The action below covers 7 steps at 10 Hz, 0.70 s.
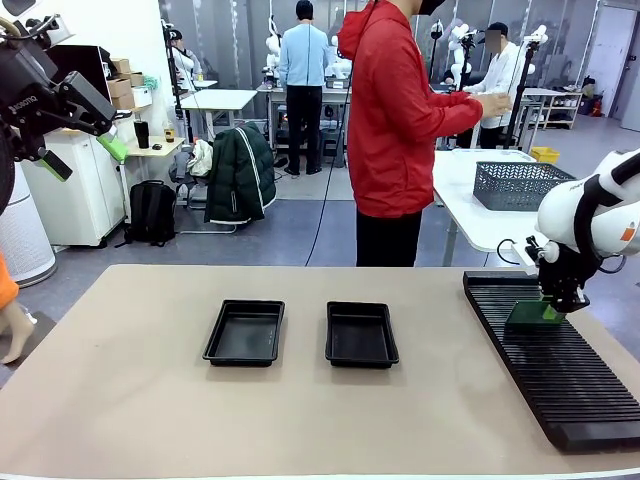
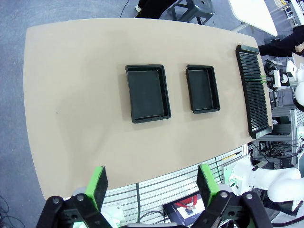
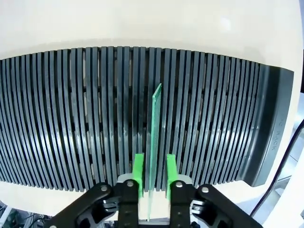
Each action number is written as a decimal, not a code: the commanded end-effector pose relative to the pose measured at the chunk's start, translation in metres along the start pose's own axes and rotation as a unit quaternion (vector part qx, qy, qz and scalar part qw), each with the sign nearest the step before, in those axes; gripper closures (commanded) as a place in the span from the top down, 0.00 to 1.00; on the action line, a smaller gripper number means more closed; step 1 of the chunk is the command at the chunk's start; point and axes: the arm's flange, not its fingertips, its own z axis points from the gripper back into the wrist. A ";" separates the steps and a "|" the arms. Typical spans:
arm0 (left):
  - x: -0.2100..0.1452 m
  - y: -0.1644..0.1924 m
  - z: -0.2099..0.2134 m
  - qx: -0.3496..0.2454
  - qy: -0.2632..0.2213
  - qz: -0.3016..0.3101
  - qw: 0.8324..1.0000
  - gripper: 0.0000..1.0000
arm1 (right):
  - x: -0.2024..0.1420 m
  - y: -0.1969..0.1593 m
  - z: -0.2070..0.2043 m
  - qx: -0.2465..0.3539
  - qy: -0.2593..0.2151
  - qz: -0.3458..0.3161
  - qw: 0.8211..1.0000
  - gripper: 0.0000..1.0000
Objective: Inspect and transfer BCBs to ESD trays.
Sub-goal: Pick up the Blank PCB from the PCB Rack and place it in the left ESD tray.
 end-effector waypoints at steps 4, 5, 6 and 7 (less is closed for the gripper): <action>0.000 0.000 -0.001 0.000 -0.001 0.000 1.000 1.00 | 0.002 0.009 0.002 -0.002 -0.001 -0.002 1.000 0.05; 0.000 0.000 -0.001 0.000 -0.001 0.000 1.000 1.00 | 0.002 0.009 0.002 -0.001 -0.002 -0.002 1.000 0.00; 0.000 0.000 -0.001 0.000 -0.001 0.000 1.000 1.00 | 0.002 0.008 0.001 0.000 -0.002 -0.002 1.000 0.00; 0.000 0.000 -0.001 0.000 -0.001 0.000 1.000 1.00 | 0.002 0.009 0.001 0.001 -0.002 -0.001 1.000 0.00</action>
